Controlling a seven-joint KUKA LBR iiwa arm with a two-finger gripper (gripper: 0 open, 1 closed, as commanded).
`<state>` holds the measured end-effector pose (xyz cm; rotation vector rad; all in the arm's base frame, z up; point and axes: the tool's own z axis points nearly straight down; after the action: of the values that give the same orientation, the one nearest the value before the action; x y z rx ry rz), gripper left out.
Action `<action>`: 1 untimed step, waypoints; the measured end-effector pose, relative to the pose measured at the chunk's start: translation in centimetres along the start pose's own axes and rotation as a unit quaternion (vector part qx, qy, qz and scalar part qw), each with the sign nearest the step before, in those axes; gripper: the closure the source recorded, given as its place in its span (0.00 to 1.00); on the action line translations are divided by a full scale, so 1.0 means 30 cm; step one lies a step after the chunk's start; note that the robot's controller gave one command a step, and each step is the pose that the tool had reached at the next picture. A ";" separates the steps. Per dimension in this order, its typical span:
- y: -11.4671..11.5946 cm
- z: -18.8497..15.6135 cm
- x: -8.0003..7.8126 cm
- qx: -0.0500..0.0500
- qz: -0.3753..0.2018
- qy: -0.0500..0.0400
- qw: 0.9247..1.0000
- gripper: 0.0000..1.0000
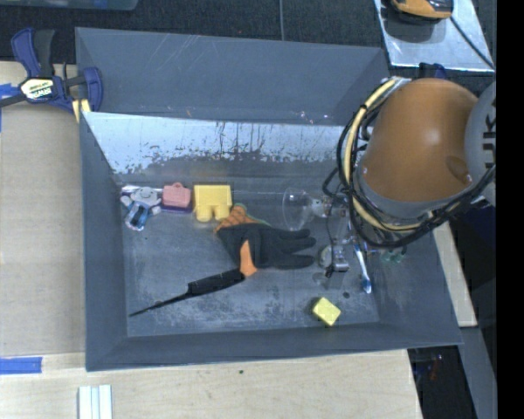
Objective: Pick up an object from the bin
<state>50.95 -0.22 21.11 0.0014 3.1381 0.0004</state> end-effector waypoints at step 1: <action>0.036 0.352 -0.147 0.000 0.055 -0.003 0.998 0.00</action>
Offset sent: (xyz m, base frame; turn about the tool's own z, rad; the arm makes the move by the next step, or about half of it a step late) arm 0.0551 0.0593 -0.0560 0.0945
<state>55.38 0.85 10.56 0.1749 3.1270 0.0016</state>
